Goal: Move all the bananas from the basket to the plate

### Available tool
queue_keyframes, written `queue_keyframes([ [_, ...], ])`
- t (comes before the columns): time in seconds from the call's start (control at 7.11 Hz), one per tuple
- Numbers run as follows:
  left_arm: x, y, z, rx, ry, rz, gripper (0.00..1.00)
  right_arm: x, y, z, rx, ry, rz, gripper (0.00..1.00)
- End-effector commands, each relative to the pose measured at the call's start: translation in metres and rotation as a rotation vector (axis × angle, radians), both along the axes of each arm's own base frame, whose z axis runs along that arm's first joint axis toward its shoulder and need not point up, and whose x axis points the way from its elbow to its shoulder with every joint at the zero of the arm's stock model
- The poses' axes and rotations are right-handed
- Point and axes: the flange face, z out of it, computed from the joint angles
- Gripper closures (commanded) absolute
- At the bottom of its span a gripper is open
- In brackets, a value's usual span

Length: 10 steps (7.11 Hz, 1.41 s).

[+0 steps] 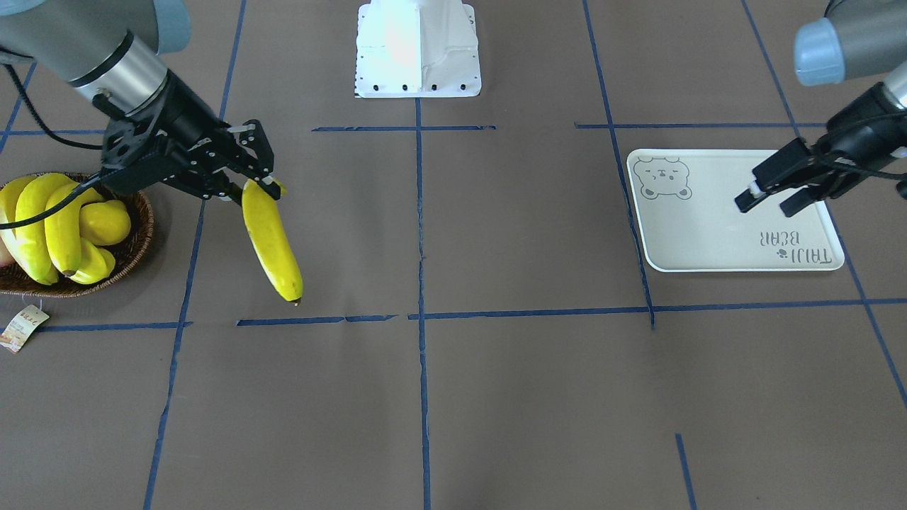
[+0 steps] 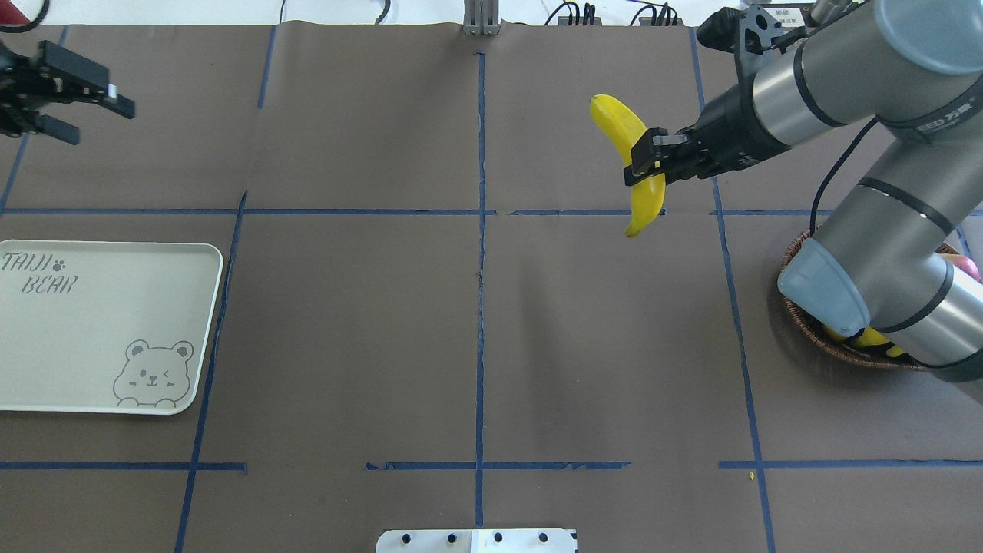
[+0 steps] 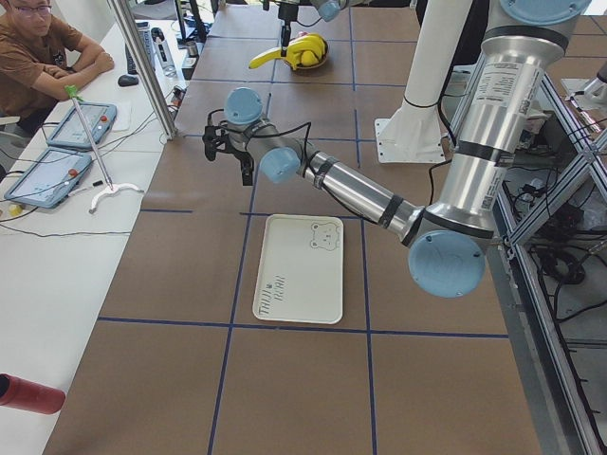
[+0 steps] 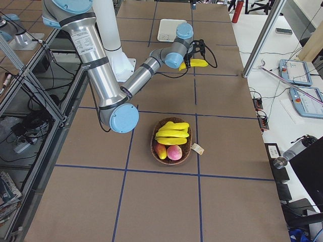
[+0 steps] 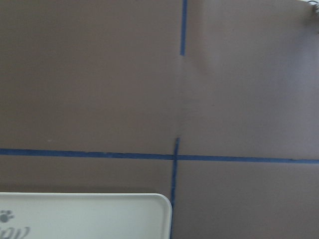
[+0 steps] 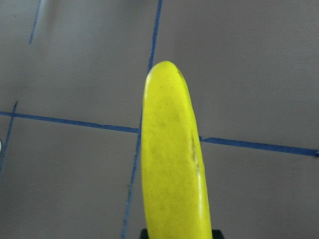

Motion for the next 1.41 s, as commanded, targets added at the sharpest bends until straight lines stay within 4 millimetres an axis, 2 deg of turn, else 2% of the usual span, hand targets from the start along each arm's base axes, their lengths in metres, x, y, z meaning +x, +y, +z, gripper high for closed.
queue_keyframes([
  [0.0, 0.090, 0.009, -0.083, -0.088, 0.114, -0.066, 0.01, -0.042, 0.041, -0.030, 0.035, -0.105, 0.023, 0.99],
  [0.14, 0.130, 0.026, -0.119, -0.133, 0.209, -0.117, 0.01, -0.074, 0.064, -0.043, 0.039, -0.138, 0.060, 0.99],
  [0.28, 0.156, 0.043, -0.142, -0.189, 0.325, -0.177, 0.01, -0.092, 0.080, -0.051, 0.049, -0.166, 0.077, 0.99],
  [0.56, 0.177, 0.063, -0.156, -0.234, 0.461, -0.217, 0.01, -0.095, 0.086, -0.057, 0.057, -0.205, 0.077, 0.99],
  [0.84, 0.231, 0.093, -0.186, -0.209, 0.507, -0.218, 0.01, -0.095, 0.094, -0.063, 0.052, -0.221, 0.067, 0.99],
  [0.99, 0.248, 0.099, -0.195, -0.205, 0.516, -0.225, 0.01, -0.094, 0.095, -0.068, 0.056, -0.232, 0.067, 0.99],
  [1.27, 0.263, 0.095, -0.196, -0.213, 0.505, -0.221, 0.01, -0.091, 0.105, -0.076, 0.061, -0.254, 0.056, 0.99],
])
